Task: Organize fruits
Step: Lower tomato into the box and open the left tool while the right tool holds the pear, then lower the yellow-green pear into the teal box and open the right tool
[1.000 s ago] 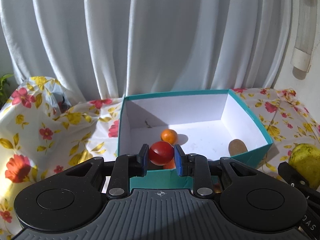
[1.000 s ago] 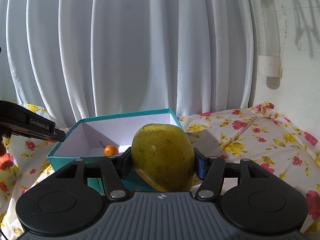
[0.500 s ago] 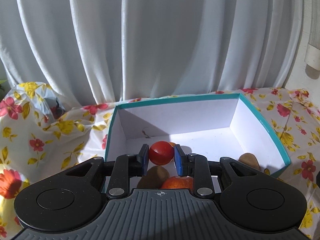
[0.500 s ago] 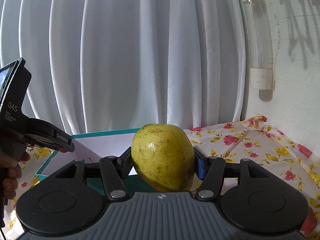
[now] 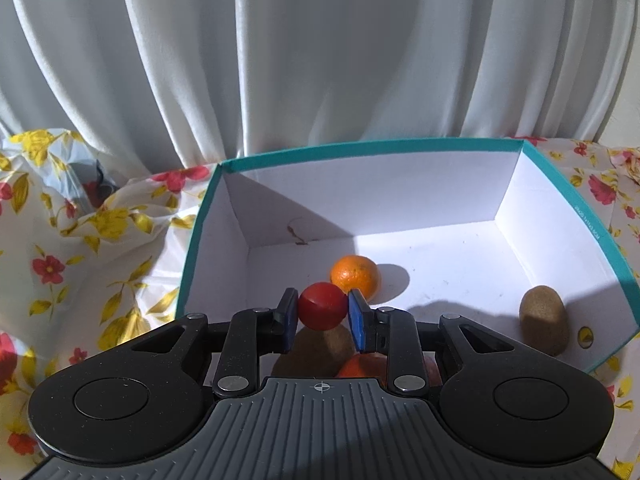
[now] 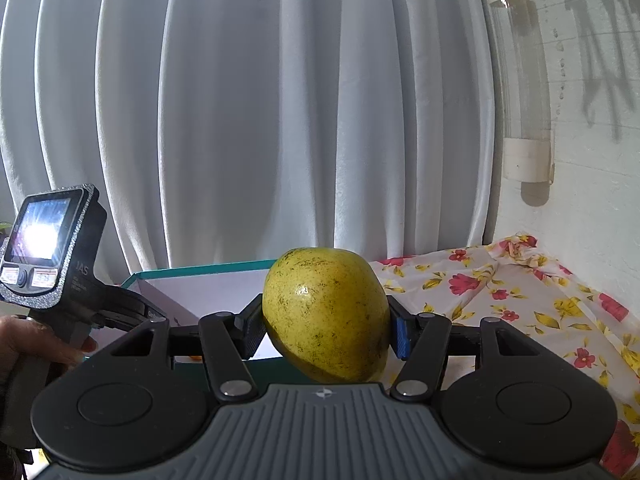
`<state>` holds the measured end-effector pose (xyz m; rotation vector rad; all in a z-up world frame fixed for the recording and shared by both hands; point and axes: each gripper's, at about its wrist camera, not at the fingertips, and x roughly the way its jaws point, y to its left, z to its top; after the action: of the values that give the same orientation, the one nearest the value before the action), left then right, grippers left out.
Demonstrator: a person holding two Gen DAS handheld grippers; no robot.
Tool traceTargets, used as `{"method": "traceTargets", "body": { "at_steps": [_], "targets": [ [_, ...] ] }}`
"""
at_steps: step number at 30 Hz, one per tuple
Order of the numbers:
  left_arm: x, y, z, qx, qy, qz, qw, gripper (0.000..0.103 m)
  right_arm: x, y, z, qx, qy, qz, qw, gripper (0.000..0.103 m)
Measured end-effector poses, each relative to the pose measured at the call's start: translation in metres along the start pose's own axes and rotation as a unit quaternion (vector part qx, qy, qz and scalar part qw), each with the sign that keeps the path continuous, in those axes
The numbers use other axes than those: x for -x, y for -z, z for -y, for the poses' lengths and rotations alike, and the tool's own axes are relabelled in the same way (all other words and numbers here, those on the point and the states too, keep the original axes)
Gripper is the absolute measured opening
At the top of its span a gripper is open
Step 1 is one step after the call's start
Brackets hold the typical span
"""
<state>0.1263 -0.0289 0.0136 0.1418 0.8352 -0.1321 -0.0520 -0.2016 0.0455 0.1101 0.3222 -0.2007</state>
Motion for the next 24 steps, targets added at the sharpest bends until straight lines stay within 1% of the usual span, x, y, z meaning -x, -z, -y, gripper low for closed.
{"method": "traceTargets", "body": {
  "at_steps": [4, 7, 8, 10, 11, 12, 13, 14, 15, 16, 17, 19, 21, 24],
  "targets": [
    [-0.017, 0.004, 0.001, -0.003, 0.009, -0.025, 0.9996, 0.031, -0.001, -0.001, -0.001, 0.0, -0.003, -0.001, 1.0, 0.06],
    [-0.024, 0.008, 0.001, -0.004, 0.013, -0.038, 0.9992, 0.035, -0.002, -0.002, -0.002, 0.001, -0.003, -0.001, 1.0, 0.06],
    [-0.025, 0.009, 0.001, -0.005, 0.013, -0.039, 0.9991, 0.039, -0.002, -0.002, -0.002, 0.0, -0.003, -0.001, 1.0, 0.06],
    [-0.025, 0.01, 0.002, -0.007, 0.012, -0.038, 0.9992, 0.049, -0.002, -0.003, -0.002, 0.0, -0.004, -0.001, 1.0, 0.06],
    [-0.024, 0.01, 0.001, -0.005, 0.013, -0.036, 0.9993, 0.063, -0.002, -0.003, -0.001, 0.0, -0.004, -0.001, 1.0, 0.06],
    [-0.022, 0.009, 0.0, -0.001, 0.016, -0.033, 0.9993, 0.076, -0.002, -0.003, -0.002, 0.0, -0.003, -0.001, 1.0, 0.06],
    [-0.018, 0.009, -0.001, 0.002, 0.027, -0.025, 0.9993, 0.076, -0.002, -0.003, -0.001, 0.0, -0.003, -0.001, 1.0, 0.06],
    [-0.013, 0.008, -0.001, 0.003, 0.033, -0.018, 0.9993, 0.082, -0.002, -0.003, -0.002, 0.0, -0.003, -0.001, 1.0, 0.06],
    [-0.008, 0.007, 0.0, 0.003, 0.038, -0.012, 0.9992, 0.096, -0.002, -0.003, -0.001, 0.0, -0.003, -0.001, 1.0, 0.06],
    [-0.002, 0.006, 0.001, 0.005, 0.033, -0.006, 0.9994, 0.101, -0.002, -0.003, -0.001, 0.0, -0.004, -0.002, 1.0, 0.06],
    [0.006, 0.006, 0.0, 0.007, 0.029, 0.006, 0.9995, 0.101, -0.002, -0.003, -0.001, 0.0, -0.004, -0.002, 1.0, 0.06],
    [0.023, 0.007, -0.002, 0.01, 0.039, 0.03, 0.9987, 0.101, -0.002, -0.003, 0.0, 0.0, -0.005, 0.0, 1.0, 0.06],
    [0.041, 0.009, -0.007, 0.022, 0.045, 0.045, 0.9977, 0.102, -0.002, -0.002, 0.0, 0.001, -0.005, -0.001, 1.0, 0.06],
    [0.063, 0.02, -0.015, 0.036, 0.048, 0.06, 0.9964, 0.103, -0.002, -0.002, 0.0, 0.0, -0.01, -0.001, 1.0, 0.06]
  ]
}}
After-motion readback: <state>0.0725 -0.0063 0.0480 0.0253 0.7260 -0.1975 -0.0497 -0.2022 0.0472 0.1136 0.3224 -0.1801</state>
